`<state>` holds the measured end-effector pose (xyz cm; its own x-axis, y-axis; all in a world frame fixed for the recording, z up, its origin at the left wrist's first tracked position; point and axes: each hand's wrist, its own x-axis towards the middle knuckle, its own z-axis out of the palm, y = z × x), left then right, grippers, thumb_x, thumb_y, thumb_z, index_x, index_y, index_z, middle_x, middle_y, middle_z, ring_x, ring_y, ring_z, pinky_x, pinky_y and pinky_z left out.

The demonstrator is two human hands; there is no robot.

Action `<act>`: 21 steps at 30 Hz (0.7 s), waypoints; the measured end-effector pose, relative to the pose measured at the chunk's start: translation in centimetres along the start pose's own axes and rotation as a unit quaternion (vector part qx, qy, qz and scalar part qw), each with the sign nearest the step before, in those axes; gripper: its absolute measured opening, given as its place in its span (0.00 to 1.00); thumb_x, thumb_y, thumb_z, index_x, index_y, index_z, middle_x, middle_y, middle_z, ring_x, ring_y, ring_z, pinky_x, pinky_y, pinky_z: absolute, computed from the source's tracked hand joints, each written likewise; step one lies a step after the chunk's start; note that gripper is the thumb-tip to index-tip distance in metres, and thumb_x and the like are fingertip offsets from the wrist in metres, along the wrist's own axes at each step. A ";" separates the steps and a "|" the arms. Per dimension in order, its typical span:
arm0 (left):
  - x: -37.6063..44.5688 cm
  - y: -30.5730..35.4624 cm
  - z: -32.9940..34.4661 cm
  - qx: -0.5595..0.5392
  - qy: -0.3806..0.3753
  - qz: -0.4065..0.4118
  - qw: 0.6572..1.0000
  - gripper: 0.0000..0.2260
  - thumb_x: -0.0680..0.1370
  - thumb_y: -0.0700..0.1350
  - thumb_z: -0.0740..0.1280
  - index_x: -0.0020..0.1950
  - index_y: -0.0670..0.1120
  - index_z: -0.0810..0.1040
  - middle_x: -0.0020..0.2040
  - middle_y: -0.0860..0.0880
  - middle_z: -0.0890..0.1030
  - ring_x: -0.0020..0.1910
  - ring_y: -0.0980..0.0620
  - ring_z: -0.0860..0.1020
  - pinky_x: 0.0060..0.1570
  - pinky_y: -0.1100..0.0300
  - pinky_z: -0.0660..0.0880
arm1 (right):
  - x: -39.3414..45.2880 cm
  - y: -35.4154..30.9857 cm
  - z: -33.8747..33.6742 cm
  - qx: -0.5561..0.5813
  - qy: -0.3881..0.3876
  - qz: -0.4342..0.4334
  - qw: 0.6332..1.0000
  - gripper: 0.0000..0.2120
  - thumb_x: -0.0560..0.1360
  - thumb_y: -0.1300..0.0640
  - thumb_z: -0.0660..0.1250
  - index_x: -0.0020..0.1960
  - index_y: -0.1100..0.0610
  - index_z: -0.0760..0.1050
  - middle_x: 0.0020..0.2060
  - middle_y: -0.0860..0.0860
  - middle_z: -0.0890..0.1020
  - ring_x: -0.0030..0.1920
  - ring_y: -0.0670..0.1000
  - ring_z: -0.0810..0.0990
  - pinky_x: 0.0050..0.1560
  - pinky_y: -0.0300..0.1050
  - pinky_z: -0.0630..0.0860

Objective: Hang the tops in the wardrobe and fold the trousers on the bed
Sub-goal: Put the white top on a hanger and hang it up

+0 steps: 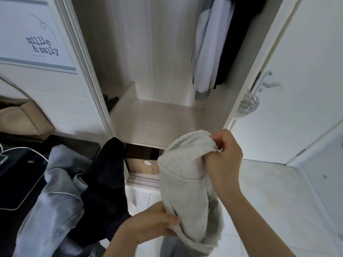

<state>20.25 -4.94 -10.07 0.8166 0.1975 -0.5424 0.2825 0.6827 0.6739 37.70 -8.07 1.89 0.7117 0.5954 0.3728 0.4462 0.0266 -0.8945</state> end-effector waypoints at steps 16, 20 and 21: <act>-2.7 9.7 -3.3 0.044 0.532 0.086 0.841 0.05 0.81 0.37 0.61 0.51 0.39 0.77 0.53 0.41 0.79 0.43 0.45 0.77 0.43 0.54 0.78 | 1.8 5.8 -0.9 -0.228 -0.090 -0.141 0.959 0.12 0.64 0.70 0.64 0.40 0.55 0.78 0.38 0.48 0.71 0.40 0.50 0.71 0.37 0.31 0.64; -1.3 14.7 -0.7 -0.072 0.466 0.114 0.874 0.09 0.83 0.41 0.60 0.46 0.39 0.76 0.42 0.43 0.78 0.39 0.46 0.74 0.39 0.53 0.74 | 2.2 9.7 0.9 -0.416 -0.382 -0.042 0.824 0.29 0.73 0.57 0.69 0.71 0.47 0.63 0.64 0.52 0.66 0.64 0.59 0.66 0.60 0.50 0.71; -0.6 15.8 0.2 -0.075 0.468 0.141 0.869 0.08 0.82 0.41 0.60 0.46 0.41 0.76 0.42 0.43 0.78 0.42 0.44 0.77 0.43 0.52 0.75 | 2.4 9.9 1.8 -0.385 -0.436 -0.024 0.813 0.36 0.72 0.51 0.70 0.74 0.46 0.54 0.68 0.52 0.62 0.68 0.59 0.62 0.66 0.53 0.67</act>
<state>24.31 5.58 1.05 0.0560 0.8103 -0.5833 0.0112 0.5837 0.8119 42.88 -4.89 -6.52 0.1777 0.9604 -0.2147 0.9084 -0.2440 -0.3395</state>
